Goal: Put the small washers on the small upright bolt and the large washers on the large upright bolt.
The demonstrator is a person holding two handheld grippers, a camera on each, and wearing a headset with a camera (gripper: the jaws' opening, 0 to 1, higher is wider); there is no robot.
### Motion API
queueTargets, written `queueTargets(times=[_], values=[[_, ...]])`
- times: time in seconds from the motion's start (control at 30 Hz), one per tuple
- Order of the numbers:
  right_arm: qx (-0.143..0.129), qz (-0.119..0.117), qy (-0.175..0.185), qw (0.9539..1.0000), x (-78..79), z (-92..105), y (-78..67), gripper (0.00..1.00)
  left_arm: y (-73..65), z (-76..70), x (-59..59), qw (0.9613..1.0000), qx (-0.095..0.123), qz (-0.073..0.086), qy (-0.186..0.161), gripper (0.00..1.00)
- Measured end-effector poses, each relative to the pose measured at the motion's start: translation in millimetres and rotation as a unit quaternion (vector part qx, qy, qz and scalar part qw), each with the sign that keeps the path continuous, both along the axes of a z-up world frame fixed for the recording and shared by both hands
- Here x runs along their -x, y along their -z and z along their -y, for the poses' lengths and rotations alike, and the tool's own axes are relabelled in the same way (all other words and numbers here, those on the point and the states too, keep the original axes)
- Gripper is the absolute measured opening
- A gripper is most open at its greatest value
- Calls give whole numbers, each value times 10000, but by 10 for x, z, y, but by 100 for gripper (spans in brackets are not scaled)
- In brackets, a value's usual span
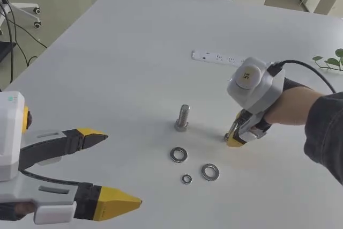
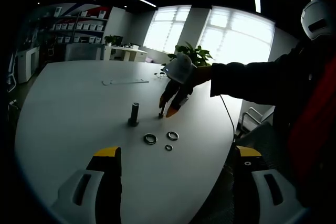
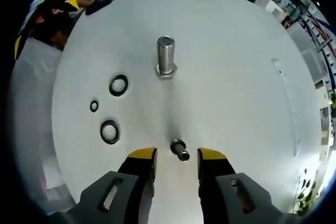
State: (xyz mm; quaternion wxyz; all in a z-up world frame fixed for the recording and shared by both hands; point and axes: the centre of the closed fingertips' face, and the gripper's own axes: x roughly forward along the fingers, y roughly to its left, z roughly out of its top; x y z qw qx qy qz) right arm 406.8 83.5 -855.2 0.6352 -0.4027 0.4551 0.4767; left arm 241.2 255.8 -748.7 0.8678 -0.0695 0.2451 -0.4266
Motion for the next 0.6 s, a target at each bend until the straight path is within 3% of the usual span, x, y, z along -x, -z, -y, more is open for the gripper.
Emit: queueTargets(times=[0.6], values=[[-160,67,156,9997,30,64,-107,44,-17,30,-6,10000,9,50,54,88]])
